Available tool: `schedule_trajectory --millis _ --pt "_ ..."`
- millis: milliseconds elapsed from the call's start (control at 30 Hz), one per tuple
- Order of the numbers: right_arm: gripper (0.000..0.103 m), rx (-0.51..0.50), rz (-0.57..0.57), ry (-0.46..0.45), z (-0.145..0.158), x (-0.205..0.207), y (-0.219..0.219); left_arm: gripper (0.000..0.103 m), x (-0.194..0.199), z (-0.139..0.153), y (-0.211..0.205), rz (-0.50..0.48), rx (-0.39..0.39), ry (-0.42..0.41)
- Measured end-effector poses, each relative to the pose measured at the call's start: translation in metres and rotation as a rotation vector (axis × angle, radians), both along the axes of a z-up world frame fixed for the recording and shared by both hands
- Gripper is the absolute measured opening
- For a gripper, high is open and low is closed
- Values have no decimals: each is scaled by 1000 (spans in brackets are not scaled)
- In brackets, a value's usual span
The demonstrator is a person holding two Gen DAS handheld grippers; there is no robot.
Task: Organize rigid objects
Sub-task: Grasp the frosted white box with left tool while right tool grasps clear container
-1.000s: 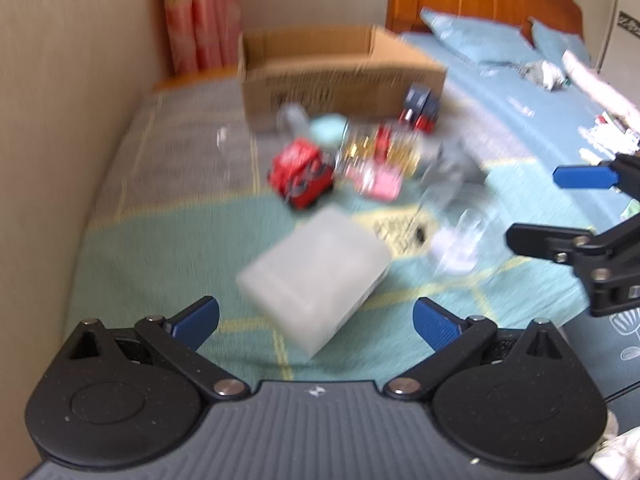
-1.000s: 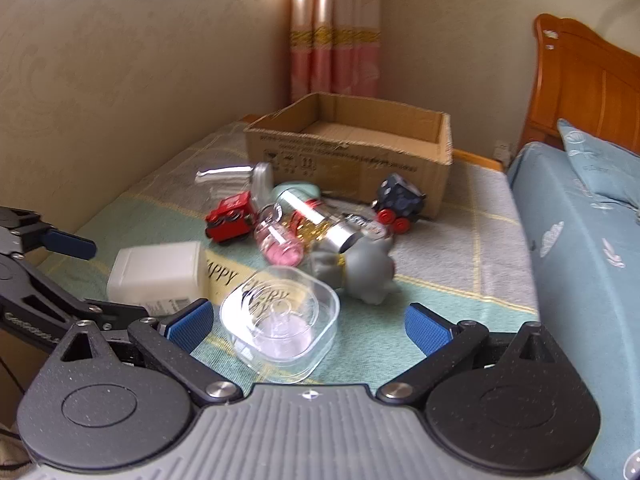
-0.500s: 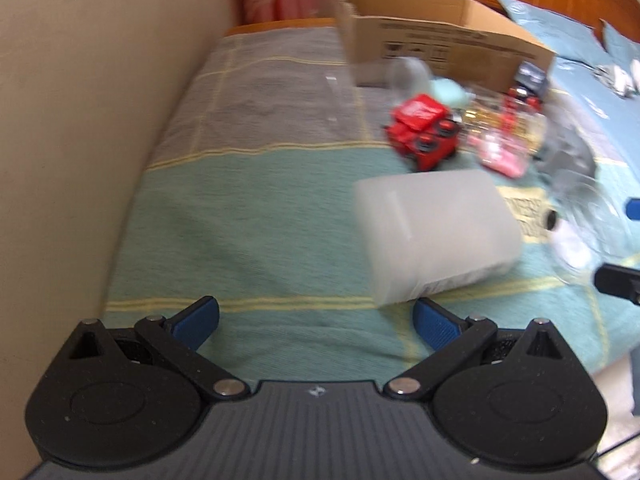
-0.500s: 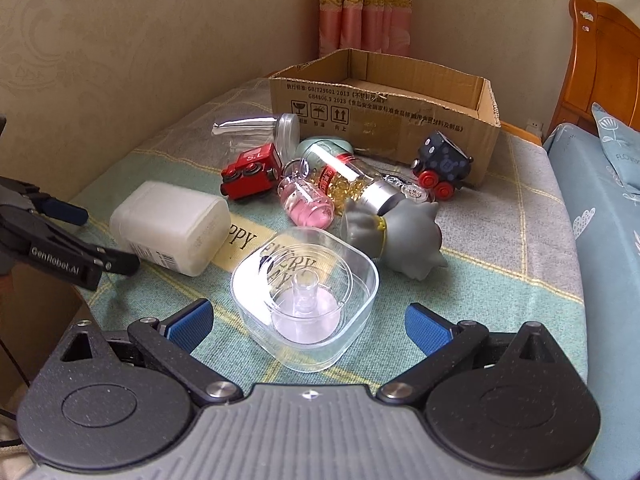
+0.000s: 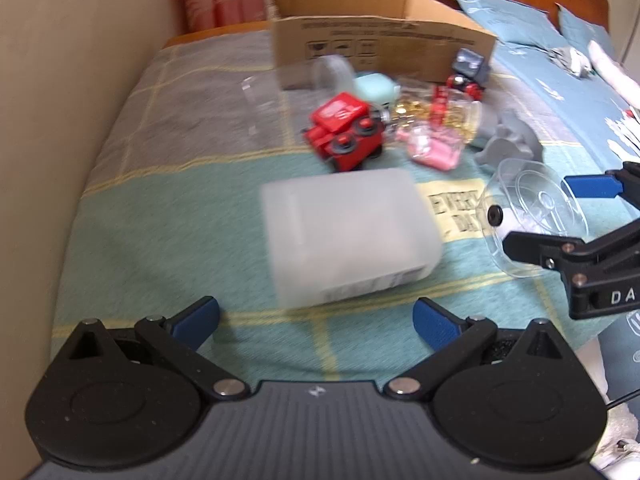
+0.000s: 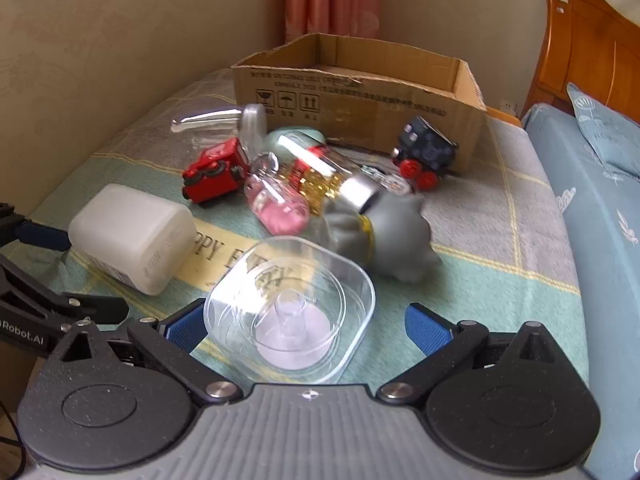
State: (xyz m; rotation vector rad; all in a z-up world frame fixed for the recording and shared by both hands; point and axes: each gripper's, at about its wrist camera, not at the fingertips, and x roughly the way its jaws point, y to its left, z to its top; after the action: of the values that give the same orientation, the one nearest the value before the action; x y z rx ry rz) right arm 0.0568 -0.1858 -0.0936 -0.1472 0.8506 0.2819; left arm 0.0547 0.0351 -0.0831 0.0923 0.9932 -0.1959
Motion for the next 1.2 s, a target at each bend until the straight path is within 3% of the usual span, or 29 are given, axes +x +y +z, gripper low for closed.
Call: schedule_trajectory --millis 300,733,1000,1200 --pt "103 -30 -51 36 -7 -11 -23 102 21 2 -19 -39 -7 -19" --pt "103 10 21 47 -10 5 8 102 40 1 -4 46 -9 -18" --pt "103 -57 -12 50 -10 9 18 100 48 -2 -12 53 -20 -2" --pt "90 -91 -27 68 -11 14 17 96 51 -1 -13 52 -26 0"
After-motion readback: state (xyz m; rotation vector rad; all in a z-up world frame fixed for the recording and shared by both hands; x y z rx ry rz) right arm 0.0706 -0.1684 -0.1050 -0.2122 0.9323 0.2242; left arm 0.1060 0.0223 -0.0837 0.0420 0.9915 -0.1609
